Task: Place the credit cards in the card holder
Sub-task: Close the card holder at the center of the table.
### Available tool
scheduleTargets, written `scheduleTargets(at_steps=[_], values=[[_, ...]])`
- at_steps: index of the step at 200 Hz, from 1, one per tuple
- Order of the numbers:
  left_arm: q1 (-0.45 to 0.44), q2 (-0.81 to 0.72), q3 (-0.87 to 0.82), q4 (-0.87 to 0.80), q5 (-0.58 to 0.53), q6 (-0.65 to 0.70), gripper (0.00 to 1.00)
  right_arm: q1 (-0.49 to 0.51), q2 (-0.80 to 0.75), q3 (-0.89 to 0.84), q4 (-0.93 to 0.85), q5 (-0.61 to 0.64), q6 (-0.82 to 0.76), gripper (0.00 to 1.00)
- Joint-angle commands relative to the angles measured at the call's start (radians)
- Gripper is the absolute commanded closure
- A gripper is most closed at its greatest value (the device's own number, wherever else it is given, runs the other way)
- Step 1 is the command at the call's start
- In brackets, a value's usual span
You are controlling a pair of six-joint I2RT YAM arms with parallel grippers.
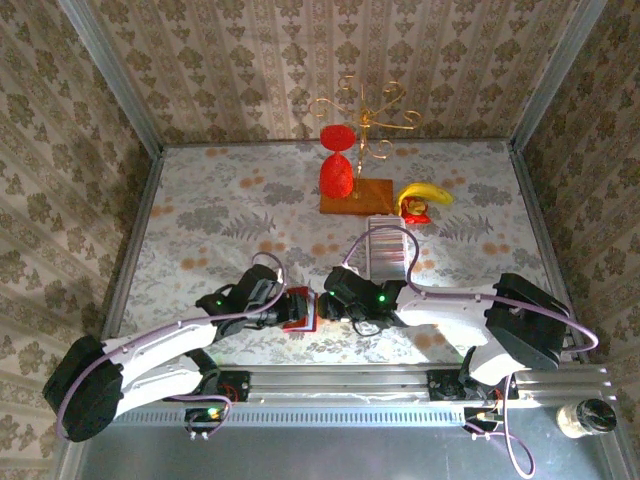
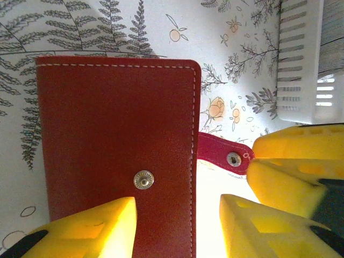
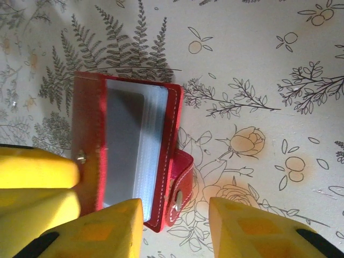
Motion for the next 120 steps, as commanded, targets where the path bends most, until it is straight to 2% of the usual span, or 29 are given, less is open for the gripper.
scheduleTargets(at_steps=[1,47,75,94,109,120], values=[[-0.003,0.006,-0.038,0.036,-0.033,-0.039,0.56,0.009,-0.051,-0.015,-0.027,0.036,-0.006,0.63],[-0.002,0.017,-0.071,0.107,-0.045,-0.093,0.67,0.009,-0.063,-0.028,-0.036,0.032,0.003,0.63],[-0.004,-0.015,-0.075,0.071,-0.066,-0.103,0.81,0.011,-0.049,-0.027,-0.024,0.019,0.002,0.63],[-0.005,-0.060,-0.113,0.057,-0.092,-0.130,0.95,0.011,-0.026,-0.006,-0.047,0.013,-0.003,0.65],[-0.005,-0.095,-0.140,0.035,-0.117,-0.145,1.00,0.011,-0.007,0.014,-0.054,0.005,-0.008,0.66],[-0.004,-0.114,-0.152,0.021,-0.125,-0.145,1.00,0.011,0.005,0.029,-0.057,-0.001,-0.014,0.67]])
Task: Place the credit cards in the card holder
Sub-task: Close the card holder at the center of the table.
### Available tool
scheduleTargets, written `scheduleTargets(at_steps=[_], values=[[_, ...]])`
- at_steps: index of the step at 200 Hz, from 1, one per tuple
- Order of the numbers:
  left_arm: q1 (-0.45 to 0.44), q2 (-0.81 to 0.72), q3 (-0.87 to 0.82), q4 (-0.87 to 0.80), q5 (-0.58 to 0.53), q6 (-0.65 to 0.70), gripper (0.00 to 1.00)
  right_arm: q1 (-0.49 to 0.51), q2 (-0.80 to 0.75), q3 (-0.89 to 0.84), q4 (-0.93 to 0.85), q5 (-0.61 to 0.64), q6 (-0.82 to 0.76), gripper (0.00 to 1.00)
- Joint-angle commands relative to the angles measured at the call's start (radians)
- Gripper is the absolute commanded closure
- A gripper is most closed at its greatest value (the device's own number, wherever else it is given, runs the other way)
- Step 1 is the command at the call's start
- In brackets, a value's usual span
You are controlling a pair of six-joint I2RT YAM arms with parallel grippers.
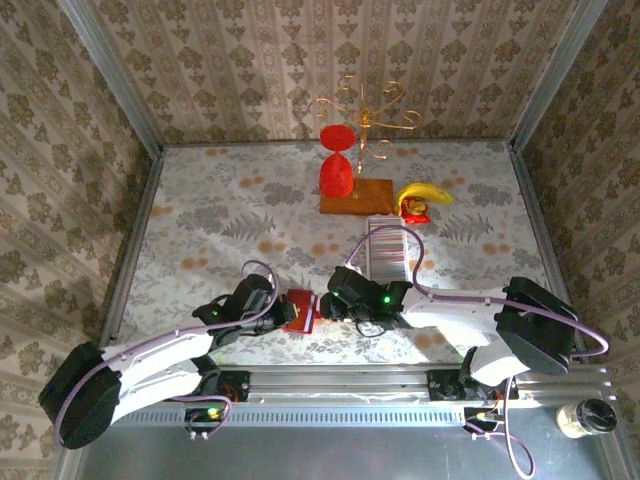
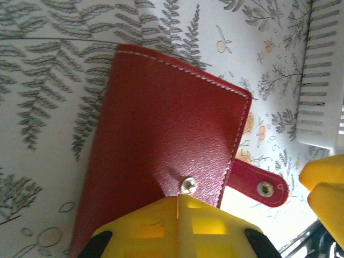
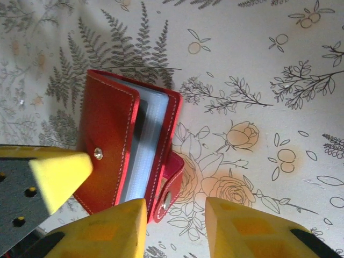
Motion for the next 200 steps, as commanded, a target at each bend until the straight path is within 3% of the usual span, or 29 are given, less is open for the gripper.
scheduleTargets(at_steps=[1,67,103,161,200], values=[[-0.005,-0.040,-0.037,-0.054,-0.052,-0.025,1.00,0.007,0.034,0.042,-0.041,-0.009,-0.014,0.67],[-0.003,-0.064,-0.016,-0.110,-0.058,0.001,1.00,0.007,0.059,0.079,-0.045,-0.026,-0.023,0.69],[0.008,-0.134,0.085,-0.333,-0.093,0.099,1.00,0.013,0.042,0.076,-0.048,-0.021,-0.019,0.65],[0.022,-0.190,0.105,-0.474,-0.098,0.135,1.00,0.013,0.055,0.074,-0.031,-0.042,-0.015,0.67],[0.032,-0.224,0.096,-0.460,-0.049,0.138,1.00,0.018,0.076,0.094,-0.031,-0.059,-0.019,0.70]])
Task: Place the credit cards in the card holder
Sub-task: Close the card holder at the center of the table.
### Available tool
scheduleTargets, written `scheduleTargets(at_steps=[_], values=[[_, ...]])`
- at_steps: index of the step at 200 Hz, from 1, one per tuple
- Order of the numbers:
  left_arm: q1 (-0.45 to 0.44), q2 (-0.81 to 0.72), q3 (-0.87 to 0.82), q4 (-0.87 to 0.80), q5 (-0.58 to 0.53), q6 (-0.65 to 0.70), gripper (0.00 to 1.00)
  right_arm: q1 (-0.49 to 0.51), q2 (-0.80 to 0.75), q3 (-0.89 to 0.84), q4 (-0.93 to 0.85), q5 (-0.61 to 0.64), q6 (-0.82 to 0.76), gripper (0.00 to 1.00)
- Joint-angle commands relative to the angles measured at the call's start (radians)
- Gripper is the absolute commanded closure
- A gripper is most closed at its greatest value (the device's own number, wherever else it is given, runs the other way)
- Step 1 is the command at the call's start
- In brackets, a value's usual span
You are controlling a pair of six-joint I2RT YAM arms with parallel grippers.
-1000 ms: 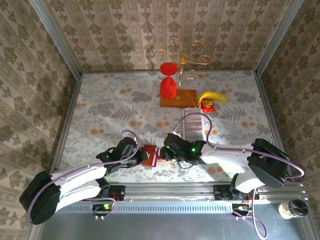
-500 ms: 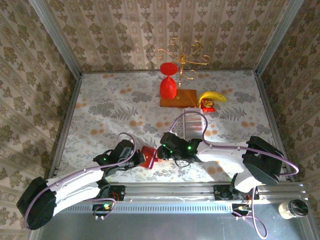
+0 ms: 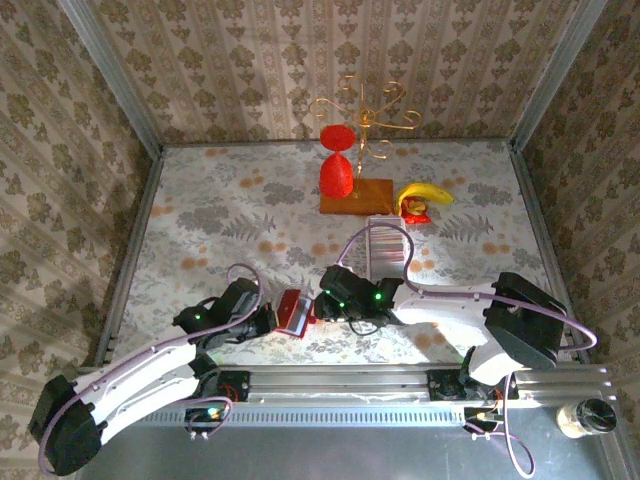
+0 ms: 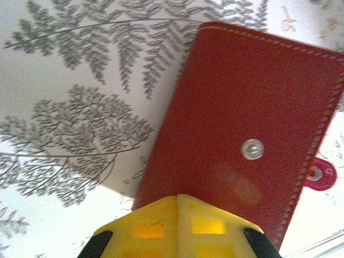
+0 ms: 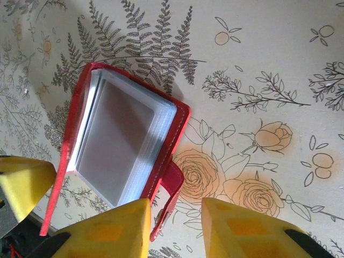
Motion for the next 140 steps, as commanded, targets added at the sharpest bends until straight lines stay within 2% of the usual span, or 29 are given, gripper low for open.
scheduleTargets(at_steps=[1,37,82,140], values=[[0.005,-0.029,0.021,-0.027,0.024,0.026,1.00,0.010,0.021,0.034,-0.013,-0.016,0.000,0.70],[0.007,-0.030,0.005,0.070,0.111,-0.034,1.00,0.015,0.015,0.030,-0.017,-0.010,0.004,0.70],[0.004,0.025,-0.087,0.168,0.104,-0.096,1.00,0.018,0.027,0.031,-0.015,-0.032,0.007,0.78],[-0.027,0.019,-0.107,0.215,0.090,-0.115,1.00,0.026,0.049,0.052,-0.014,-0.046,0.004,0.78]])
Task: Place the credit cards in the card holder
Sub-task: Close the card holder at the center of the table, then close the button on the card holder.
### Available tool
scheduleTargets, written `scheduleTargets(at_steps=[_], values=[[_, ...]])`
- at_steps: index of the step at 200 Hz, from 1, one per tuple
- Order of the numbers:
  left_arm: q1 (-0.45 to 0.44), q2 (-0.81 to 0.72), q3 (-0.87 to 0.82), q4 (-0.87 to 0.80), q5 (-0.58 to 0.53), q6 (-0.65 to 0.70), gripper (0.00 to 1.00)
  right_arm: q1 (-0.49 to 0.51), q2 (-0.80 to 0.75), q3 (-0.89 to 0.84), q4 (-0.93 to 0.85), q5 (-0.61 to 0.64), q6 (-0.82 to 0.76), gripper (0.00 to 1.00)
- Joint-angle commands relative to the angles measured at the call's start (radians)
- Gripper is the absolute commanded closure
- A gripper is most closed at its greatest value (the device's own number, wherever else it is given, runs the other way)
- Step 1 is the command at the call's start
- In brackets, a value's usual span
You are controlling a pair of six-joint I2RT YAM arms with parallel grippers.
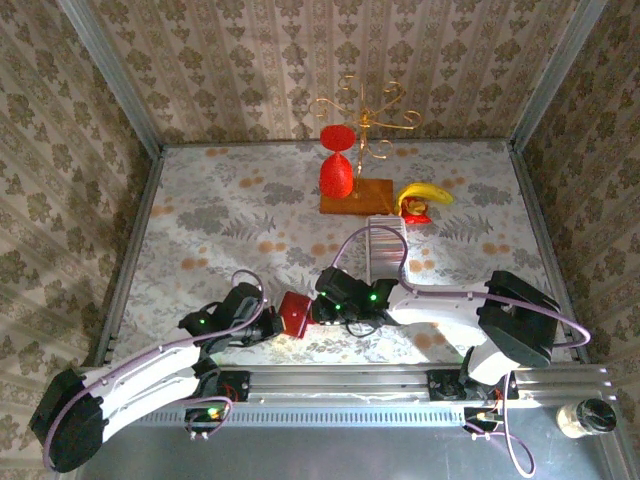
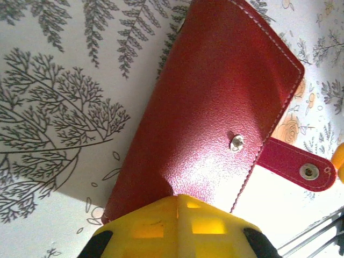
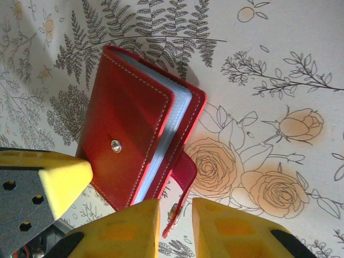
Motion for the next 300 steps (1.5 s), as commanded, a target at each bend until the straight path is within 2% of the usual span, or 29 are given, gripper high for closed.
scheduleTargets(at_steps=[1,45,82,118,179,204,223,269,300], values=[[-0.017,-0.015,-0.014,0.027,-0.009,-0.031,1.00,0.008,0.017,0.027,-0.012,-0.013,0.004,0.78],[-0.033,-0.010,-0.043,0.032,-0.029,-0.055,1.00,0.014,0.037,0.050,-0.026,-0.017,0.001,0.81],[-0.045,-0.002,-0.044,0.027,-0.039,-0.053,1.00,0.020,0.028,0.047,-0.068,0.010,0.006,0.73],[-0.047,0.009,-0.045,0.030,-0.046,-0.057,1.00,0.024,0.011,0.038,-0.088,0.025,0.017,0.72],[-0.050,0.011,-0.051,0.036,-0.054,-0.063,1.00,0.030,0.012,0.022,-0.040,0.018,0.030,0.80],[-0.056,0.013,-0.054,0.040,-0.052,-0.064,1.00,0.030,0.007,0.023,-0.043,0.025,0.029,0.89],[-0.057,0.028,-0.065,0.077,-0.034,-0.084,1.00,0.030,-0.003,0.023,-0.053,0.038,0.035,1.00],[-0.070,0.120,-0.024,0.173,0.017,-0.092,1.00,0.029,-0.005,0.033,-0.057,0.064,0.029,1.00],[-0.071,0.209,-0.011,0.265,0.048,-0.125,1.00,0.023,0.018,0.021,0.027,0.039,0.044,1.00]])
